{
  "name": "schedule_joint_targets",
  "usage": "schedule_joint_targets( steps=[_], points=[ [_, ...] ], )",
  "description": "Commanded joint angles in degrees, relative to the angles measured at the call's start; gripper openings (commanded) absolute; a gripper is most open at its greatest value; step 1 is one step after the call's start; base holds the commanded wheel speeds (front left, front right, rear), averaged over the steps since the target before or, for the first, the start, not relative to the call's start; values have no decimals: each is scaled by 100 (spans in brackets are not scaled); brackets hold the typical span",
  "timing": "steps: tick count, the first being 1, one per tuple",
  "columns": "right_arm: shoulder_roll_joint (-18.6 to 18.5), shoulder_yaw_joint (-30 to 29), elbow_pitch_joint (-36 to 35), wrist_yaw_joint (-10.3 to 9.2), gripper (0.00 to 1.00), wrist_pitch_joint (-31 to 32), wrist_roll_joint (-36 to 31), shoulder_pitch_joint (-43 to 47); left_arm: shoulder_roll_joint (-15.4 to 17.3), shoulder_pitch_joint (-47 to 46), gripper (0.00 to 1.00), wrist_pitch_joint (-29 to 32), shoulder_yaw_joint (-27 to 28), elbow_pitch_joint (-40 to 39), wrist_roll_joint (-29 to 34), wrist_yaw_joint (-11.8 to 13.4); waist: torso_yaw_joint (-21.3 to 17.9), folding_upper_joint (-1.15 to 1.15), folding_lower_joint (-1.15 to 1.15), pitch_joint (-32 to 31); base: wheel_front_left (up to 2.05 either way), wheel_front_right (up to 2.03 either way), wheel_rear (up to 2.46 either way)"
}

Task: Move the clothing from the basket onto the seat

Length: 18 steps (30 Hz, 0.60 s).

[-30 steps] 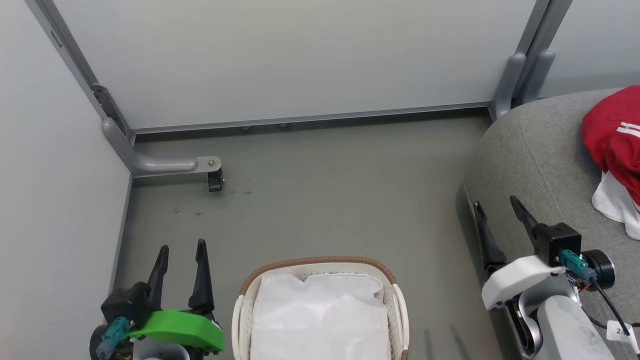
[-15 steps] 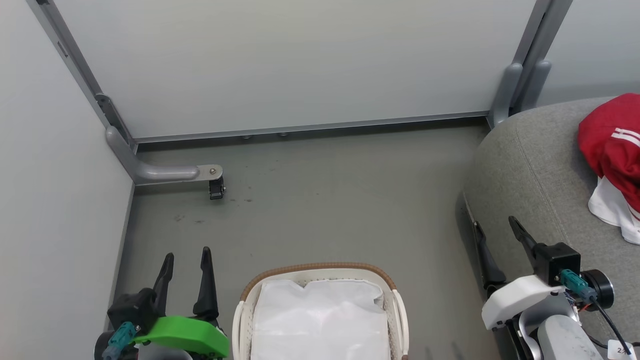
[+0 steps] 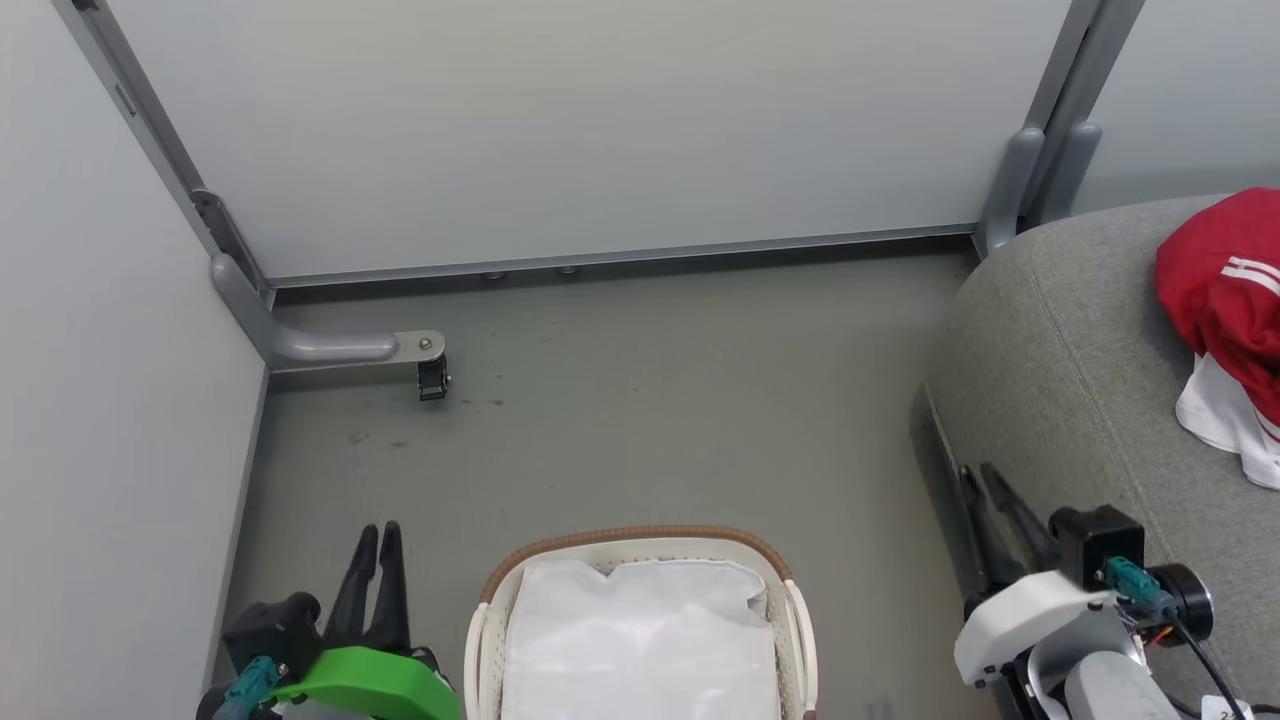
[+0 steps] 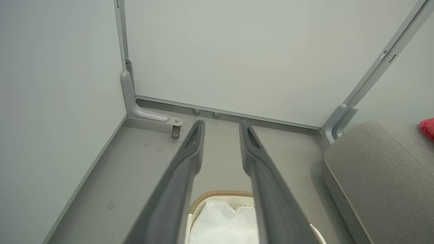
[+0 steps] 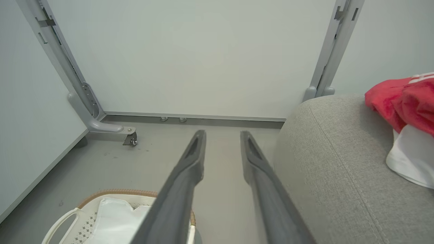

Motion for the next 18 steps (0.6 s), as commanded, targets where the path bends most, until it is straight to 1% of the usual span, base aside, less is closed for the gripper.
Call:
schedule_joint_targets(
  steps=[1,6,18],
  points=[
    [7,-8,40,0,0,16,25,18,0,6,0,8,7,30,-24,-1,0,0,0,0,0,0,0],
    [3,-113,26,0,0,223,625,-19,0,-30,0,165,114,-13,-522,-26,-2,0,0,-4,0,0,0],
    [-7,-153,-196,-1,0,501,1980,77,1,-86,0,491,331,-140,-1596,-80,-8,0,0,-11,0,0,0]
  ],
)
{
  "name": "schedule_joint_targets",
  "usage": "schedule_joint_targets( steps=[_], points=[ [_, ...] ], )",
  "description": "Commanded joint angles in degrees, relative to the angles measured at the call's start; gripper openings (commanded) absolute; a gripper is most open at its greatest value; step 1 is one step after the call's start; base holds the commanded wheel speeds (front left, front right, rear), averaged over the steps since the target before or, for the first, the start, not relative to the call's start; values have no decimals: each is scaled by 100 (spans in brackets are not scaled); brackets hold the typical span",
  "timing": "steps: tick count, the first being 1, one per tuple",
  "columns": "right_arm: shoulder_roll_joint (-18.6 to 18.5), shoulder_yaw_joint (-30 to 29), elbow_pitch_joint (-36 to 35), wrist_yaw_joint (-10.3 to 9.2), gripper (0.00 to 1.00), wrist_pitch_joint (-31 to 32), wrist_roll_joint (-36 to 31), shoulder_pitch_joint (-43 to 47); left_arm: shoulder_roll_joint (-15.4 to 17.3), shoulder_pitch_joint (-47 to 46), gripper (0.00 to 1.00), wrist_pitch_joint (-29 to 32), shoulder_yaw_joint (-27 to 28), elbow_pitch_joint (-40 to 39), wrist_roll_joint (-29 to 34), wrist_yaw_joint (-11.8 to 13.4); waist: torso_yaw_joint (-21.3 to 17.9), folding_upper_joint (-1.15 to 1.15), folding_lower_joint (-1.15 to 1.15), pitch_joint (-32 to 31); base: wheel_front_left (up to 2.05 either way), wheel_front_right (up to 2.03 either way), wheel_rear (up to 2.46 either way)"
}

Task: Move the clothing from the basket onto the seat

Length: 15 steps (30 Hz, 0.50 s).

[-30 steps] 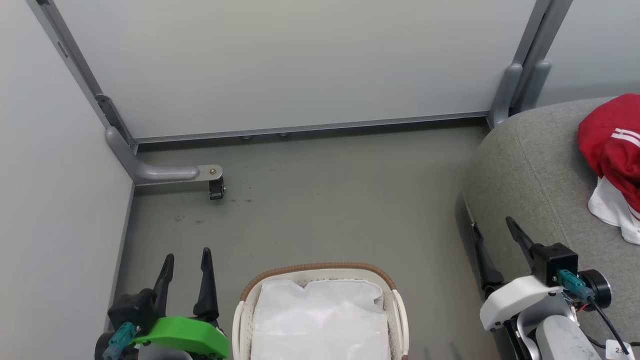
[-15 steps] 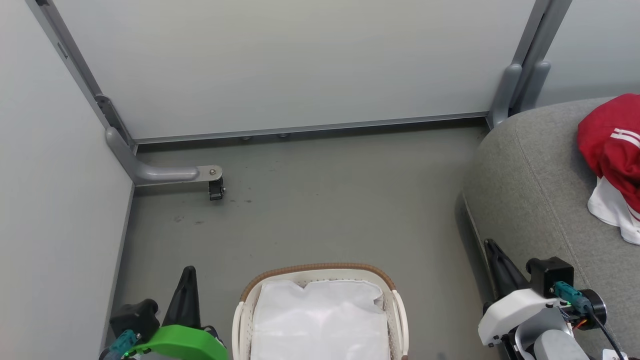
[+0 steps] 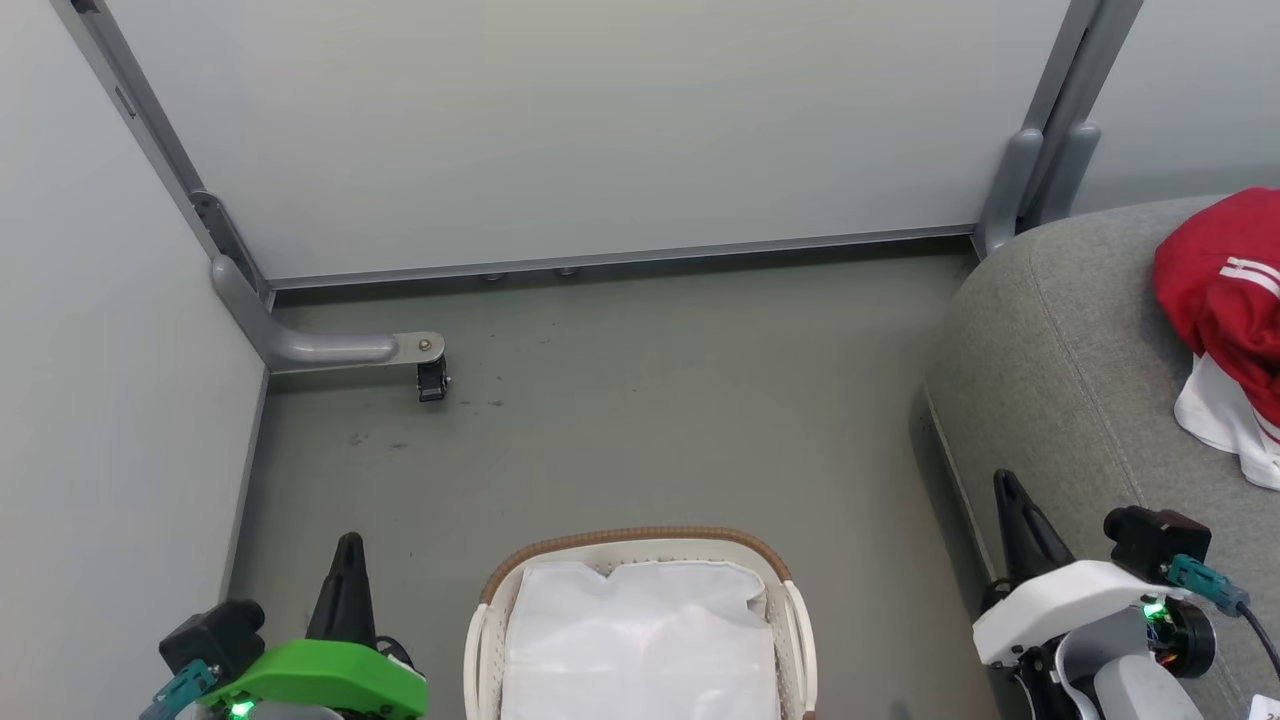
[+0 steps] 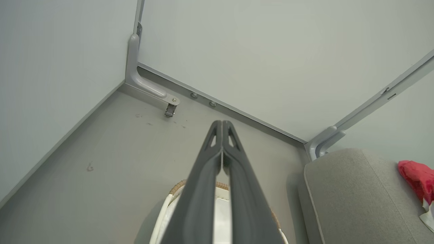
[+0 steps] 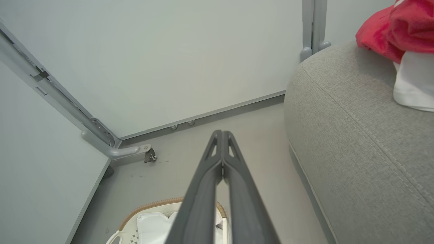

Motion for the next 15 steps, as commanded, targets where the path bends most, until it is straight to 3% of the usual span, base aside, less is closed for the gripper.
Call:
schedule_joint_targets(
  steps=[1,15],
  points=[
    [-33,-33,-127,-1,0,49,259,-35,4,-127,0,56,71,-112,-215,-33,0,0,0,-1,0,0,0],
    [-44,-119,-295,-2,0,361,1563,14,5,-193,0,377,284,-231,-1266,-88,-6,0,0,-10,0,0,0]
  ],
)
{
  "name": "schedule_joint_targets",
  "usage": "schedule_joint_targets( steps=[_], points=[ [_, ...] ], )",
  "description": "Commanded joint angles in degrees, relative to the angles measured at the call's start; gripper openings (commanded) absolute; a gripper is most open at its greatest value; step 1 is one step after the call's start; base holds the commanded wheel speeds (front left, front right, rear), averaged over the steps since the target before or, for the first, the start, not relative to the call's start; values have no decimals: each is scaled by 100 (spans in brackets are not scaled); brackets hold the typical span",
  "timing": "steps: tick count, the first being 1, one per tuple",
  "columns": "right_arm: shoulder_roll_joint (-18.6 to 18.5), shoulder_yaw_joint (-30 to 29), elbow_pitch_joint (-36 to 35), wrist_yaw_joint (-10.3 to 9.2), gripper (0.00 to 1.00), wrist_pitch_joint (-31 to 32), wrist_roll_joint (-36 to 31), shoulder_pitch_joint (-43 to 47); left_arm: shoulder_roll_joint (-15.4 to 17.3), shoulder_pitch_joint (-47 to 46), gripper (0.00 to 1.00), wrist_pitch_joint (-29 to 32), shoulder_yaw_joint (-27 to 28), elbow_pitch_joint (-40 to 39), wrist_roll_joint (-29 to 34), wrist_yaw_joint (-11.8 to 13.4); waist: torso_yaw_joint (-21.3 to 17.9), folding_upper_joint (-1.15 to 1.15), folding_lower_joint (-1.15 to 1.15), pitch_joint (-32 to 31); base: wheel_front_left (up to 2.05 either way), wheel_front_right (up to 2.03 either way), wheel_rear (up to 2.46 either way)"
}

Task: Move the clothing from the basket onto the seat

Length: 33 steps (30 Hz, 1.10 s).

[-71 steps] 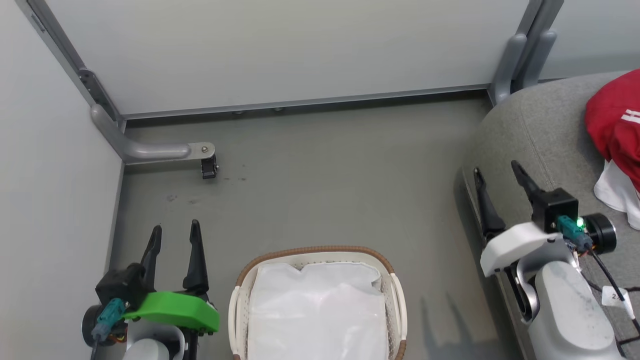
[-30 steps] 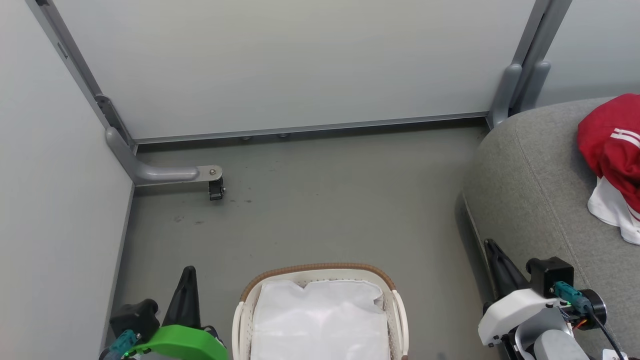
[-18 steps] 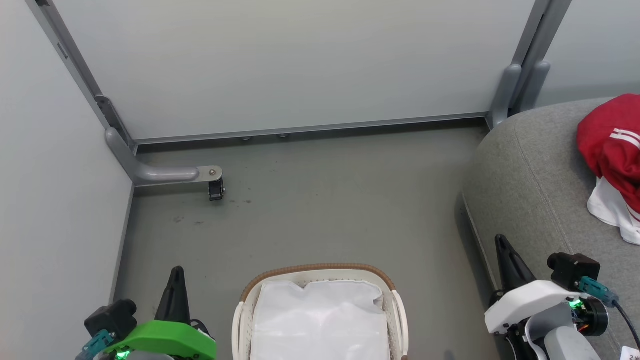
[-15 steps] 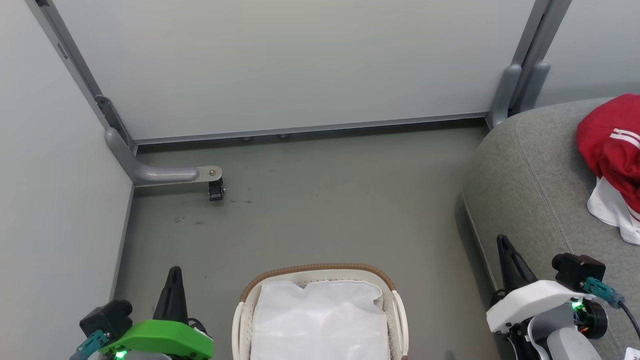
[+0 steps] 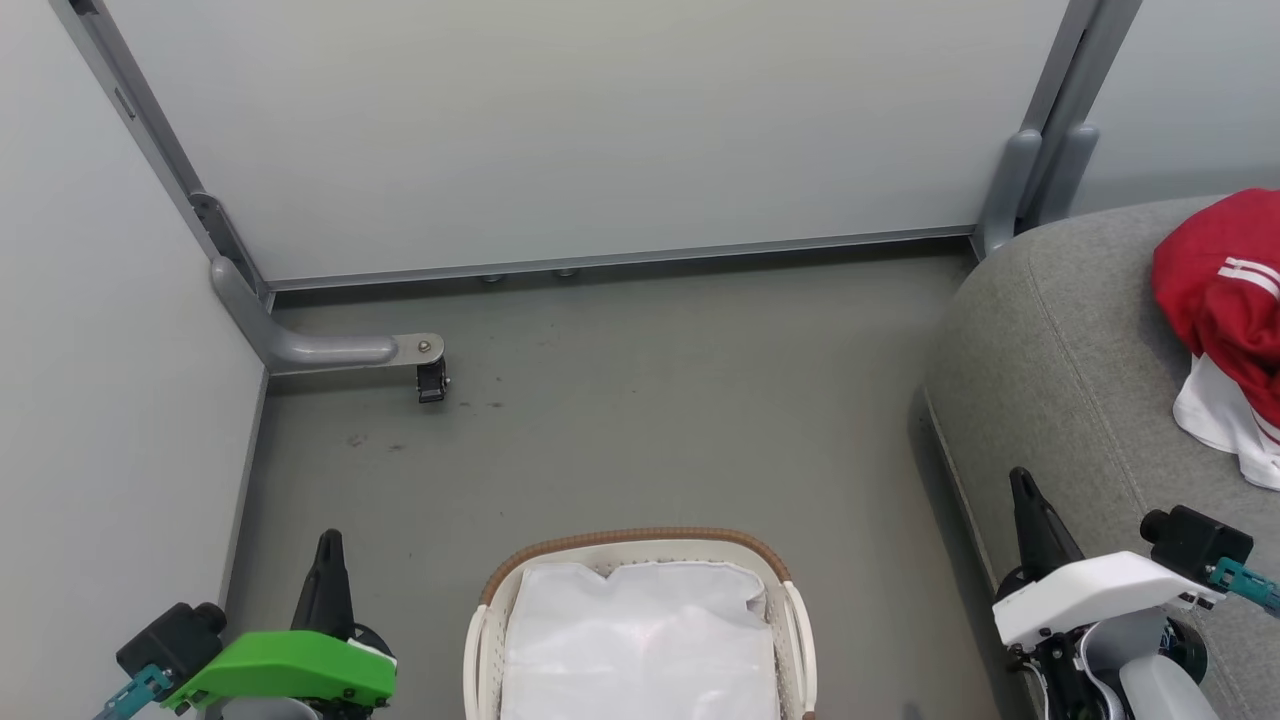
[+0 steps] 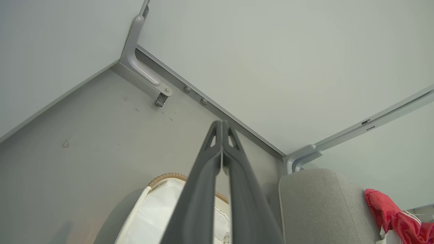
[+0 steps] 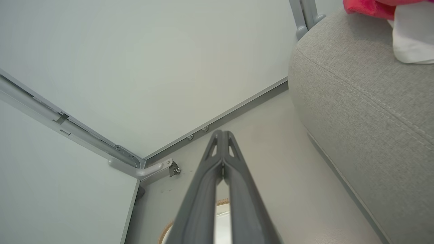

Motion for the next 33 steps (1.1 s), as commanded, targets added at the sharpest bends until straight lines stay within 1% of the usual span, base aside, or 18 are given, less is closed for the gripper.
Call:
schedule_joint_targets(
  steps=[1,18,33],
  points=[
    [-38,-31,-116,-2,0,48,240,-35,6,-176,0,50,58,-100,-207,-42,-1,0,0,-1,0,0,0],
    [-49,-129,-277,-3,0,380,1576,19,7,-242,0,382,278,-222,-1284,-98,-8,0,0,-12,0,0,0],
    [-58,-200,-396,-4,0,626,2575,56,8,-284,0,631,442,-307,-2081,-137,-15,0,0,-21,0,0,0]
  ],
)
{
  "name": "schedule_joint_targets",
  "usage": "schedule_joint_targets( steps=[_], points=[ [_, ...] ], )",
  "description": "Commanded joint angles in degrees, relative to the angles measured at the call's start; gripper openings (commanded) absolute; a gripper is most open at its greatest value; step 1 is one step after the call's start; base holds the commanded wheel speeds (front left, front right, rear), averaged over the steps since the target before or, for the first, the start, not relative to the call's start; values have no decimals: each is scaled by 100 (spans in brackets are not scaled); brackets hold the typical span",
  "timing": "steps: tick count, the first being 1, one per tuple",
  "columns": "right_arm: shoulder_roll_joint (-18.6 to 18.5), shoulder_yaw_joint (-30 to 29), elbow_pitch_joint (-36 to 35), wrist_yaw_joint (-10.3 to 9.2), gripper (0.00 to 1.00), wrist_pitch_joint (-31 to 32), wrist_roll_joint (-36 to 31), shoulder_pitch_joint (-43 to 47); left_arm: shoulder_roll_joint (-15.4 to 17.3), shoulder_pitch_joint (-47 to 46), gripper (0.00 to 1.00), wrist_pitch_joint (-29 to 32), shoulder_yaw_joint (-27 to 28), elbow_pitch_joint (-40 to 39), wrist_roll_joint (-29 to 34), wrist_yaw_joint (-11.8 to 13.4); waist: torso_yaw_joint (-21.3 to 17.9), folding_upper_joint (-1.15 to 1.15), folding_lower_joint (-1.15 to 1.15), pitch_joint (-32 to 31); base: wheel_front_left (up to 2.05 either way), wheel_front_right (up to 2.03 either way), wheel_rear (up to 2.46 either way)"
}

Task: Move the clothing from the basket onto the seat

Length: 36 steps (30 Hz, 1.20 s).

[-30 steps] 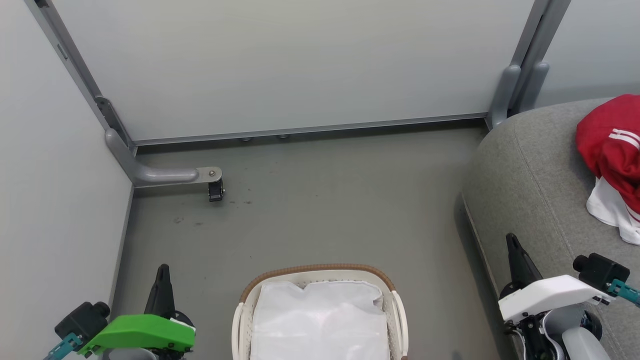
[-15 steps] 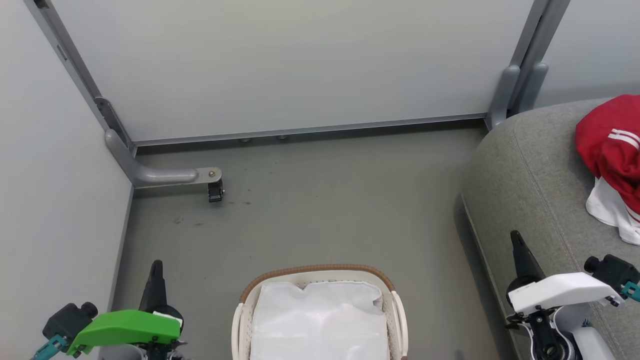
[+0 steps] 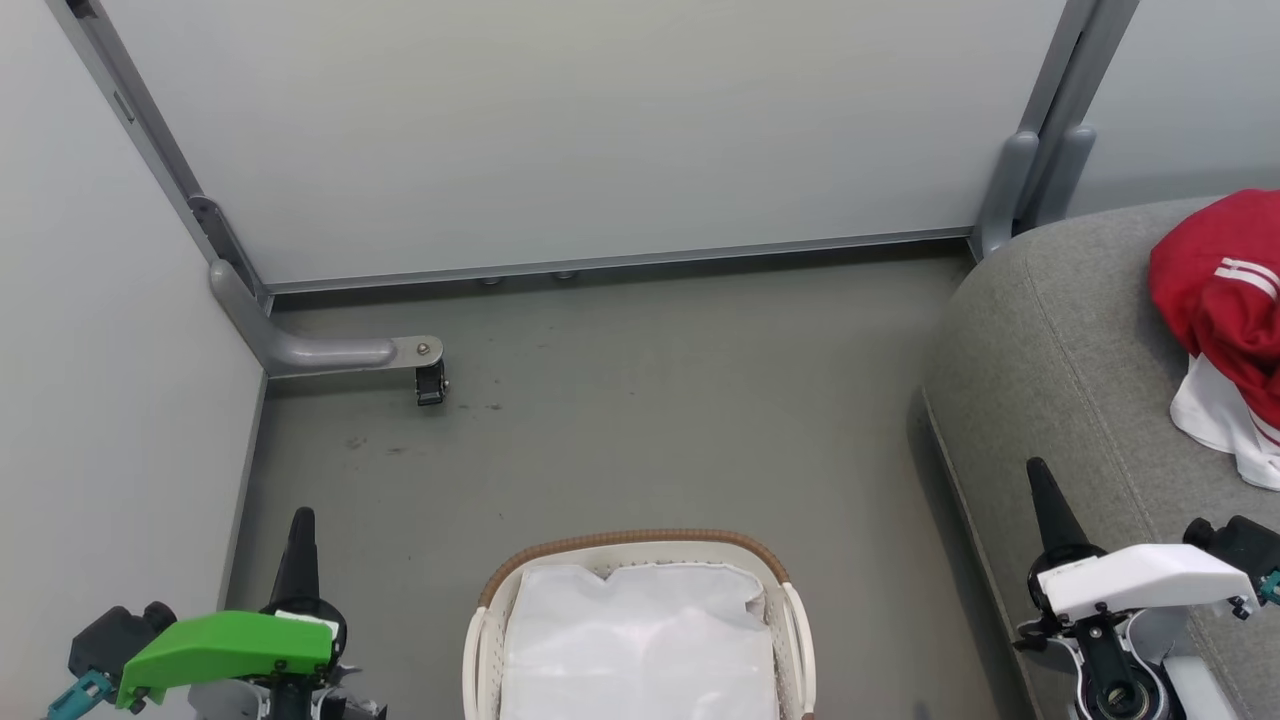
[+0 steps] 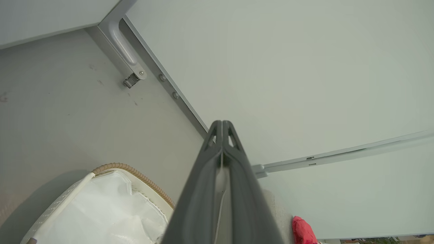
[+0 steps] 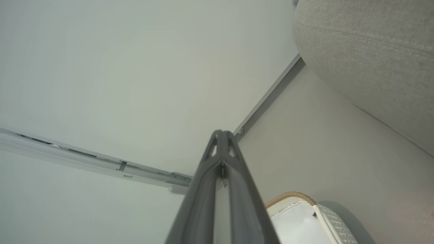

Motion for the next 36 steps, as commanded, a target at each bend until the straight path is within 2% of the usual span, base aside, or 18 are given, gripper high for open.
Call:
schedule_joint_targets(
  steps=[1,36],
  points=[
    [-42,-25,-85,-3,0,43,180,27,9,-155,0,50,42,-70,-134,-39,0,0,0,-1,0,0,0],
    [-54,-163,-303,-4,0,512,2055,96,11,-231,0,517,352,-231,-1653,-116,-16,0,0,-23,0,0,0]
  ],
)
